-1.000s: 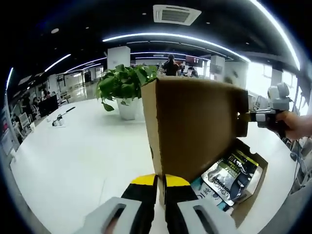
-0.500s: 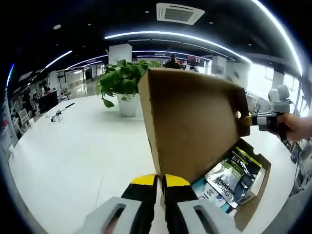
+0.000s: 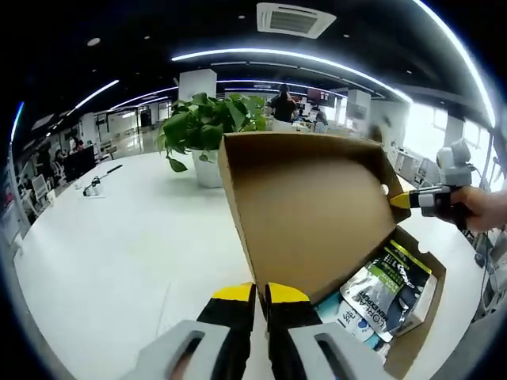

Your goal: Operate the shoe box by opening the lid, removing the specified soft item, and placing it in the target area until the item is outside and the box remains undamaged.

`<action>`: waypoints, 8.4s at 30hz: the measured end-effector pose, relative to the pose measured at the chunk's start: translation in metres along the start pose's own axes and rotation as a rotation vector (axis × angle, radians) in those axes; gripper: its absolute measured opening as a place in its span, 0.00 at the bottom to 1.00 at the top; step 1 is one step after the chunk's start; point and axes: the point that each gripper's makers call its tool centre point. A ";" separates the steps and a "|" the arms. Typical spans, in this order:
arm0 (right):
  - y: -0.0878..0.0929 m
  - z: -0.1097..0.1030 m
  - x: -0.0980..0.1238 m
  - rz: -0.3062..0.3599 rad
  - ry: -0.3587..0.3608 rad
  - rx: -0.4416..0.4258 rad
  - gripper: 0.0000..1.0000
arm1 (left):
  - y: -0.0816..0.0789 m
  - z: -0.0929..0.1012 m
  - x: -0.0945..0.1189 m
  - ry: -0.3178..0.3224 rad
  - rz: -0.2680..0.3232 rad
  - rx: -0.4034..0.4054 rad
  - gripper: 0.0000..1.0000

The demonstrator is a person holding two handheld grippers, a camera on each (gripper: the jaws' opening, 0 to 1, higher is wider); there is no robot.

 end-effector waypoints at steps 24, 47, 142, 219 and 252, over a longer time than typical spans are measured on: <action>0.018 0.002 -0.005 -0.050 0.019 -0.050 0.01 | 0.006 -0.006 -0.014 -0.028 -0.028 0.034 0.06; 0.031 0.011 -0.008 -0.080 0.042 -0.088 0.02 | 0.017 -0.006 -0.024 -0.055 -0.063 0.108 0.08; 0.083 0.006 0.141 -0.103 -0.009 0.055 0.06 | 0.021 0.111 0.047 0.207 -0.076 0.055 0.15; 0.078 -0.047 0.134 -0.107 -0.136 0.077 0.11 | 0.108 0.164 0.016 0.305 -0.478 0.353 0.17; 0.096 -0.058 0.107 -0.237 -0.143 0.159 0.26 | 0.113 0.165 0.020 0.350 -0.548 0.422 0.11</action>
Point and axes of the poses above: the point that each gripper's makers call its tool centre point, and the gripper's own axes: x roughly backward along the fingers, z roughly to its right, y roughly out of its underside, and after that the axes turned 11 degrees about z, right-handed
